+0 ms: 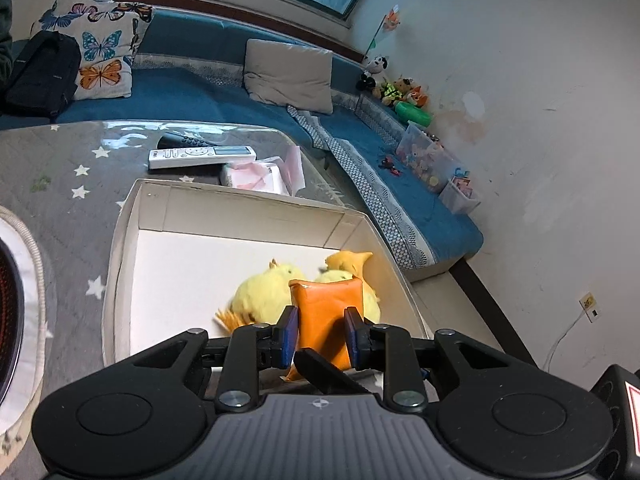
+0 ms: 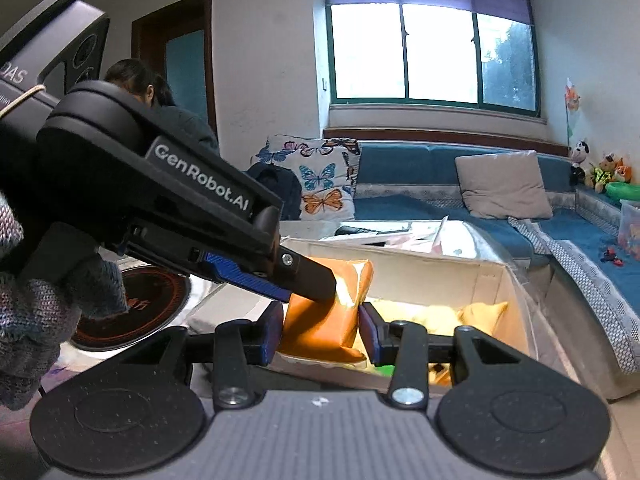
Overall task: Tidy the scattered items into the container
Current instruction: 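Carry the orange cloth into the box and open both grippers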
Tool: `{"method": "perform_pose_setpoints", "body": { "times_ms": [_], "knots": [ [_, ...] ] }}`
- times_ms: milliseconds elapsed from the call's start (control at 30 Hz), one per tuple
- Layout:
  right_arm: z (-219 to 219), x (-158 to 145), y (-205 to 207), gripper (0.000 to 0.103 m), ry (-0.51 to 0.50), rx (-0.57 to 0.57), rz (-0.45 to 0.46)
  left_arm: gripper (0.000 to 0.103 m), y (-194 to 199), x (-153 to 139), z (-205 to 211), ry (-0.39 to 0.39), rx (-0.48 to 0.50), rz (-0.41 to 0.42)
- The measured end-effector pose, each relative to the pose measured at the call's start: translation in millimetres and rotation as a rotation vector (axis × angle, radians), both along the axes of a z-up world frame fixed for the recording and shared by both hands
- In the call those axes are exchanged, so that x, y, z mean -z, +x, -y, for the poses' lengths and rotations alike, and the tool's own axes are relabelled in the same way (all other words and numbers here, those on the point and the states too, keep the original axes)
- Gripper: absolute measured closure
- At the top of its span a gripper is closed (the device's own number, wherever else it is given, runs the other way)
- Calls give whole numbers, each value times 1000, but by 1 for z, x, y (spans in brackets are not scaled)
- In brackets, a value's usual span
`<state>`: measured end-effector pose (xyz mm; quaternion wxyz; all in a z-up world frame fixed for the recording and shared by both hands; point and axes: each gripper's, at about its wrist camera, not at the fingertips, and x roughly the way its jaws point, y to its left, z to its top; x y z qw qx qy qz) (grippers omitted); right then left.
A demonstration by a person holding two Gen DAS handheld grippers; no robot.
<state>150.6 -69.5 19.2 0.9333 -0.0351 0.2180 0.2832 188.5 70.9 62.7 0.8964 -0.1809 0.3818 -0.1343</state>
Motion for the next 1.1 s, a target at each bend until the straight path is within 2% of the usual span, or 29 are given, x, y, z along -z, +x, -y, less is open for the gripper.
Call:
{"method": "perform_pose_setpoints", "body": {
  "times_ms": [300,733,1100],
  "knots": [
    [0,19,28,62,3,15,-33,76,32,14,4,17,-8,-19],
    [-2,41,41,62,-35,27,-74,76,46,35,6,23,-1,-58],
    [1,43,44,62,-44,33,-87,76,44,38,11,47,8,-64]
  ]
}}
